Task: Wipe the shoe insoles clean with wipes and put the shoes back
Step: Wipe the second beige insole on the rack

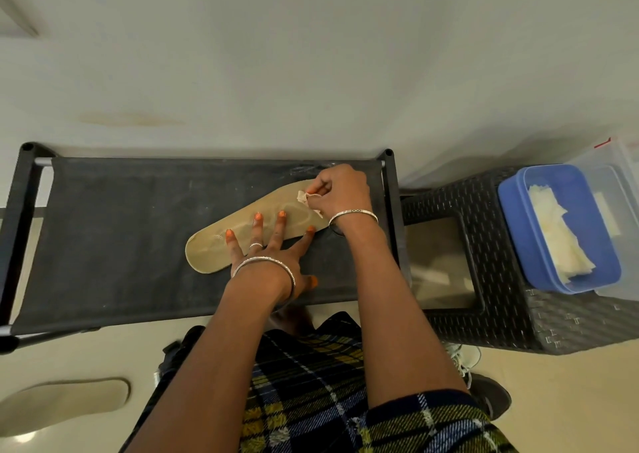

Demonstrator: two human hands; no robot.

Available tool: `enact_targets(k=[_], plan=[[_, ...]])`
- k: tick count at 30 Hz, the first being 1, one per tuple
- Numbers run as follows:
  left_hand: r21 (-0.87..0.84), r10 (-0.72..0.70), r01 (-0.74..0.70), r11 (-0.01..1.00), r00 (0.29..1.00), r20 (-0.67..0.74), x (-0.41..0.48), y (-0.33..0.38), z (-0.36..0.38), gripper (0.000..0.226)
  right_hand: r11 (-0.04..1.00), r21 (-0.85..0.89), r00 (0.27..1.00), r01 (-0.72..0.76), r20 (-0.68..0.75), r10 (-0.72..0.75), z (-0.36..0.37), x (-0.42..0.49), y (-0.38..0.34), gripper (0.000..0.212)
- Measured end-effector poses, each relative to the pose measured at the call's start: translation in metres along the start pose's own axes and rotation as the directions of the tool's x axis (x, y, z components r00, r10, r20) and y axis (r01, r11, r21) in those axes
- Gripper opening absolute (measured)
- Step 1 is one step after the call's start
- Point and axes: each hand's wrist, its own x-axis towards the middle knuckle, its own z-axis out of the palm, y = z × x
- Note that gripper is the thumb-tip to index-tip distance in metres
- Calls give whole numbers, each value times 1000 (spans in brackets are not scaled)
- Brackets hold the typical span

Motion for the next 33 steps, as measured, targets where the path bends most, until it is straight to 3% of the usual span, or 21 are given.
enact_targets(k=[4,6,11,13,18,24,30,33], plan=[[1,-9,9,1000,1000,-10,0,-1,-2,83,990,15,966,-137,-221,137,-7,4,6,7],[5,-11,11,1000,1000,-19,0,-1,-1,82,986,53,950,-159,-264,167,-7,4,8,7],[12,-16,16,1000,999,-34,-1,0,-1,80,998,49,998,-25,53,23,2,-3,-4,13],[13,-20,20,1000,999,-39,-2,0,-2,80,999,28,999,-26,39,25,1,-2,-4,14],[7,-19,19,1000,999,-41,-4,-3,-3,79,992,-35,977,-118,-180,110,-7,-1,-3,13],[-3,-24,24,1000,999,-45,-3,-1,-3,78,999,-41,1000,-17,-7,17,-2,-4,-12,4],[-1,-19,19,1000,999,-45,-3,-3,-4,78,993,-57,979,-104,-184,92,-10,-1,-2,12],[-5,-16,16,1000,999,-51,-3,-2,-4,77,995,-69,997,-73,-27,72,-9,-3,-7,8]])
